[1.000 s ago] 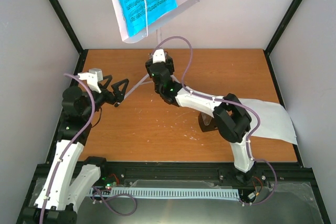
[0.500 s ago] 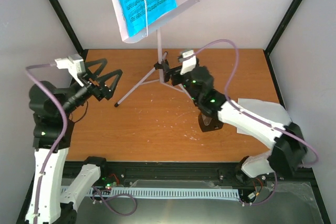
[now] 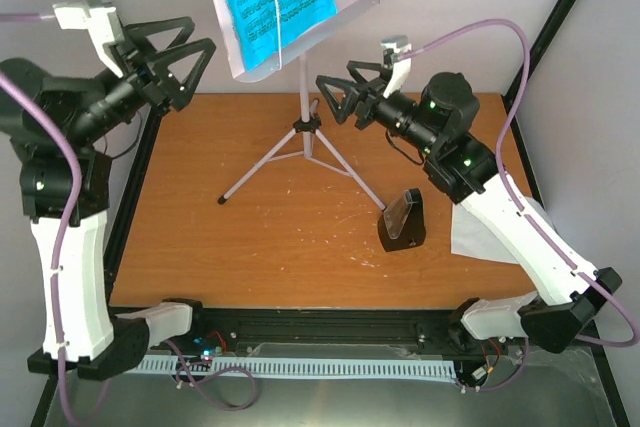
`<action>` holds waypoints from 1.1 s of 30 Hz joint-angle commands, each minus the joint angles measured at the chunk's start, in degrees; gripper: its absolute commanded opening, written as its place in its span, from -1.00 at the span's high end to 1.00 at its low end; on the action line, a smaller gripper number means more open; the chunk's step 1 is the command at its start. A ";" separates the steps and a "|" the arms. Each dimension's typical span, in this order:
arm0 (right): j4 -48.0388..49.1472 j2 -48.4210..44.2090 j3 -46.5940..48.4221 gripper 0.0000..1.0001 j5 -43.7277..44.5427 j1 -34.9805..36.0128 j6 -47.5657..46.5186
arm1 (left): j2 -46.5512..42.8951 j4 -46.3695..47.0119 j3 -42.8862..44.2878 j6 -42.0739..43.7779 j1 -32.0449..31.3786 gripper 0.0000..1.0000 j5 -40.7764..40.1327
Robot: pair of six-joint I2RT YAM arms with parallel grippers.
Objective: Pack up the instrument practice props
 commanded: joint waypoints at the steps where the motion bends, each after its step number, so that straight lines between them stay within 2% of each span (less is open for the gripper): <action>1: -7.95 3.80 8.03 -0.87 -10.10 -0.45 4.06 | 2.66 -3.49 1.04 -0.71 0.23 -0.56 0.51; 5: -6.15 3.33 6.23 -0.82 -8.67 -0.96 2.75 | 2.04 -5.32 -2.66 1.72 0.23 -0.57 -2.12; 9: -0.11 0.10 -3.29 -0.76 -9.90 -1.21 0.32 | 0.83 -4.35 -6.86 3.14 0.23 -0.49 -2.93; 14: 5.65 -2.33 -13.78 -0.68 -10.33 -3.53 1.42 | 2.67 -2.71 -7.89 3.17 0.23 -0.09 -0.06; 20: 21.16 -1.12 -25.41 -0.56 -13.84 -6.75 -2.15 | 2.82 -0.49 -9.62 4.19 0.23 0.39 1.39; 24: 26.86 6.18 -23.82 -0.50 -17.13 -8.14 -4.81 | 3.84 -2.36 -9.54 5.89 0.23 0.79 1.07; 33: 37.93 22.31 -11.97 -0.45 -18.51 -10.31 -5.01 | 2.83 -1.93 -14.36 8.86 0.31 0.99 1.26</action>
